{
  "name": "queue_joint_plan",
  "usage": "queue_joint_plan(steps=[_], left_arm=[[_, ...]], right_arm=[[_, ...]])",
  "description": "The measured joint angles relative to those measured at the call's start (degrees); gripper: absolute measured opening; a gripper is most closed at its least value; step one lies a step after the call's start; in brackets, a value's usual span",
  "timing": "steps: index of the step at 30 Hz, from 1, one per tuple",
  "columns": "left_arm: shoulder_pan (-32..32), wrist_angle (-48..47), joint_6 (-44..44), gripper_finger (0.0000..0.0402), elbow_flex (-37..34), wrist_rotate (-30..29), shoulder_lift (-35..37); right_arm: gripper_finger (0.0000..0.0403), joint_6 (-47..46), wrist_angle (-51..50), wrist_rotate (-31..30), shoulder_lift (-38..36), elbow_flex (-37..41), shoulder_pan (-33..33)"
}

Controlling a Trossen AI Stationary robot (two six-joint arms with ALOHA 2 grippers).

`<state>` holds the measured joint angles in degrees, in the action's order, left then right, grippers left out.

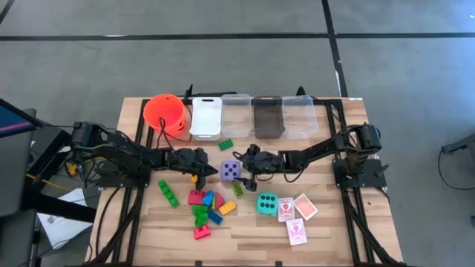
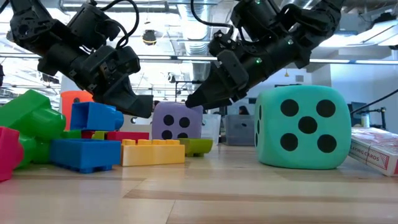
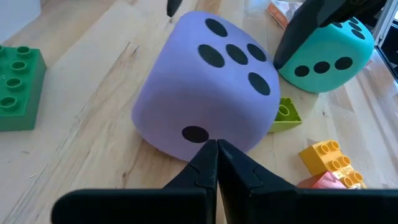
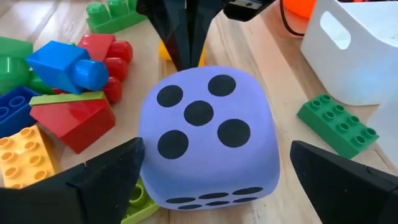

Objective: Pick & Place Toys
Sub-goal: Put the purple dice into the left transparent bin

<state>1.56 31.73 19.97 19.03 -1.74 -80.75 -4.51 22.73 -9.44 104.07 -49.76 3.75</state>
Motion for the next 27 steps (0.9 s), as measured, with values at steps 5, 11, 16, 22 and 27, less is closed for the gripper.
queue_joint_plan(steps=[5,11,16,22,27], left_arm=[[0.0,0.0,0.0,0.0000,0.0,0.0,0.0],[0.0,0.0,0.0,0.0000,0.0,0.0,0.0],[0.0,0.0,0.0,0.0000,0.0,0.0,0.0],[0.0,0.0,0.0,0.0000,0.0,0.0,0.0],[0.0,0.0,0.0,0.0000,0.0,-0.8,0.0]], right_arm=[[0.0400,0.0,0.0,0.8,0.0,0.0,-0.1],[0.0400,0.2,0.0,0.8,0.0,0.0,-0.1],[0.0400,0.4,0.0,0.9,0.0,0.0,0.0],[0.0400,0.6,0.0,2.1,0.0,0.0,0.0],[0.0400,0.7,0.0,2.2,0.0,0.0,0.0]])
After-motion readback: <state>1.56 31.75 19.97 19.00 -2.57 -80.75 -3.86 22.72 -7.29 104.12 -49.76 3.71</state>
